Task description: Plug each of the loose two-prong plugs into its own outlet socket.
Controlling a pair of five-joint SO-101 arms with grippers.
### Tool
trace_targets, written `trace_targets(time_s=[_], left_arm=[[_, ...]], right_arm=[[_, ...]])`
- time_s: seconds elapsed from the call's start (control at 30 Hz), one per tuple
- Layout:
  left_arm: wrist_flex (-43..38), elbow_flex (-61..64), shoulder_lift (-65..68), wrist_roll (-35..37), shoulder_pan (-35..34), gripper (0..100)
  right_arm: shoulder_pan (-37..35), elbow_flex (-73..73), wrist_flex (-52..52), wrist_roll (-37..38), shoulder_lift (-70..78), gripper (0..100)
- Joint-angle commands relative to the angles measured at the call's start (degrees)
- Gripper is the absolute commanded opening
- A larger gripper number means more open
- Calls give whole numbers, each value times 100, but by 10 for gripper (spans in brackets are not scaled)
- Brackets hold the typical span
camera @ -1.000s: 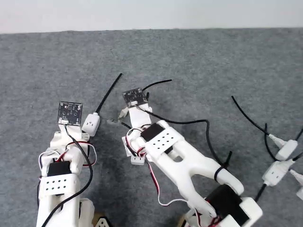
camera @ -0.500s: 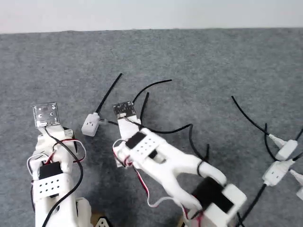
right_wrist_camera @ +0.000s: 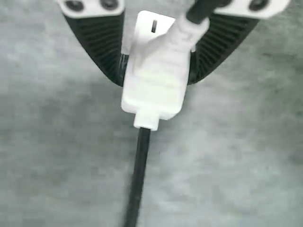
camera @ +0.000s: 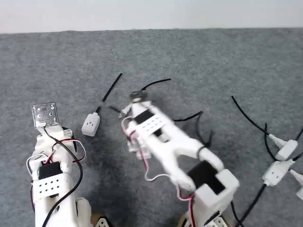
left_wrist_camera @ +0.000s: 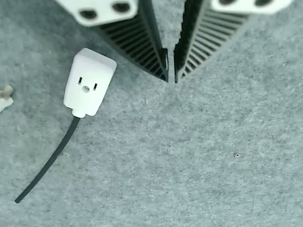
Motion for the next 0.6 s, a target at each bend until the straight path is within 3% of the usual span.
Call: trace_targets(time_s=[0.0,0.27,0.57], left_arm=[[-158,-242,-88,62,149,16],[-158,-215,-88,53,211,16],[-79,-198,-88,53,273,17]], right_arm=[[980,-369,462,396,-971,8],[3960,-246,1103,1741,-1947,9],[6651,-79,488,3270,-1349,13]])
